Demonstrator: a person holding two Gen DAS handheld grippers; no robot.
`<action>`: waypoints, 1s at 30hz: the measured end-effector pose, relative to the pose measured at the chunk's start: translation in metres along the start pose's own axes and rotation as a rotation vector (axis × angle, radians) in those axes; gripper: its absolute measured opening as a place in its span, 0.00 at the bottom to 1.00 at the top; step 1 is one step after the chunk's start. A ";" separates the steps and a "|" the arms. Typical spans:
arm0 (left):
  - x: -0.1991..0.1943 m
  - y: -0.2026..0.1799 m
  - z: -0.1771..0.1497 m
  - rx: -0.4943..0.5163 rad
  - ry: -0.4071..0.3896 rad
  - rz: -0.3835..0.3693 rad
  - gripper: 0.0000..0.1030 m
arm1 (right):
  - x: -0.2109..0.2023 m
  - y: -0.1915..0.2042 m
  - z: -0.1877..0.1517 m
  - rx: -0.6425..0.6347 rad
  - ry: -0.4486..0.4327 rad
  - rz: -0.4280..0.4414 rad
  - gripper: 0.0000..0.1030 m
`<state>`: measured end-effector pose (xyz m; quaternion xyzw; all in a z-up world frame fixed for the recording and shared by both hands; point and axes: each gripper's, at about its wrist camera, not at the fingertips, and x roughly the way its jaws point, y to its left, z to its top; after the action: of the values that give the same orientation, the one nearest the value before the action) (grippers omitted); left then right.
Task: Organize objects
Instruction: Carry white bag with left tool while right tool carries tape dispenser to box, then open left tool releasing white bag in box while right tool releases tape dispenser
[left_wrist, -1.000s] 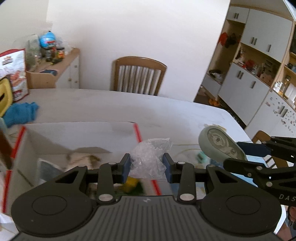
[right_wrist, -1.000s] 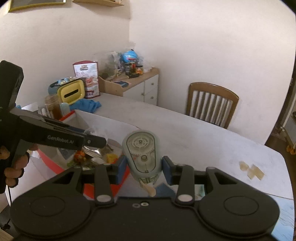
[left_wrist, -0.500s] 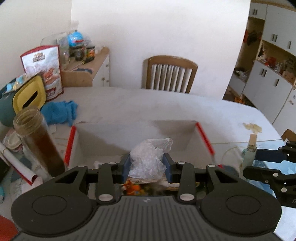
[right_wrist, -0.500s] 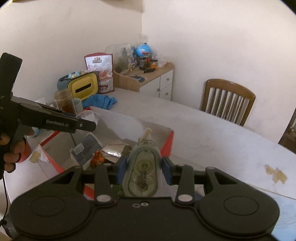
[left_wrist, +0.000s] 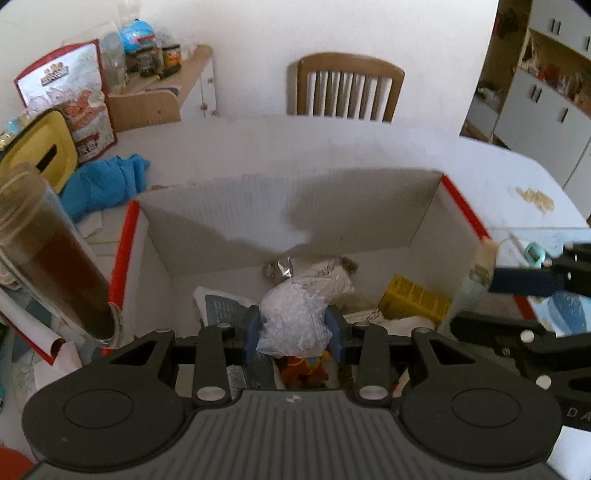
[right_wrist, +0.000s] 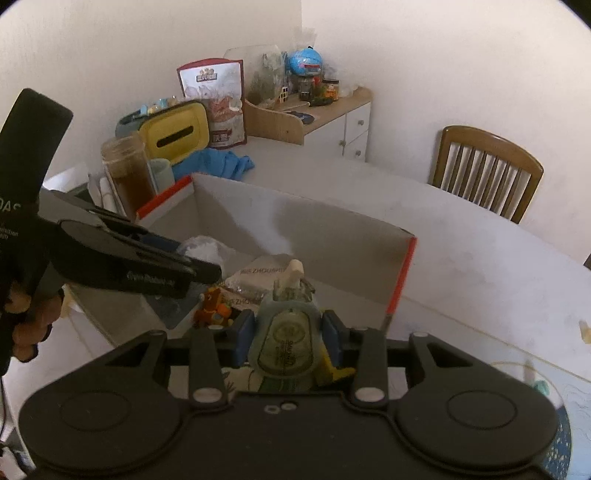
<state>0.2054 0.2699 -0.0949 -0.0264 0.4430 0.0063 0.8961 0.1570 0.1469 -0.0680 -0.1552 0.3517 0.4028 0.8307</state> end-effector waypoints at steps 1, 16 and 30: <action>0.004 0.001 0.000 0.001 0.010 0.000 0.35 | 0.003 0.001 0.002 -0.001 0.003 -0.002 0.37; 0.026 -0.001 0.003 0.032 0.065 -0.007 0.36 | 0.047 0.001 0.014 0.005 0.088 -0.010 0.38; 0.009 -0.001 0.000 -0.002 0.008 -0.044 0.63 | 0.020 -0.003 0.013 0.002 0.069 0.015 0.57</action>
<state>0.2109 0.2691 -0.1020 -0.0370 0.4457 -0.0129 0.8943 0.1738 0.1634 -0.0733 -0.1656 0.3815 0.4028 0.8153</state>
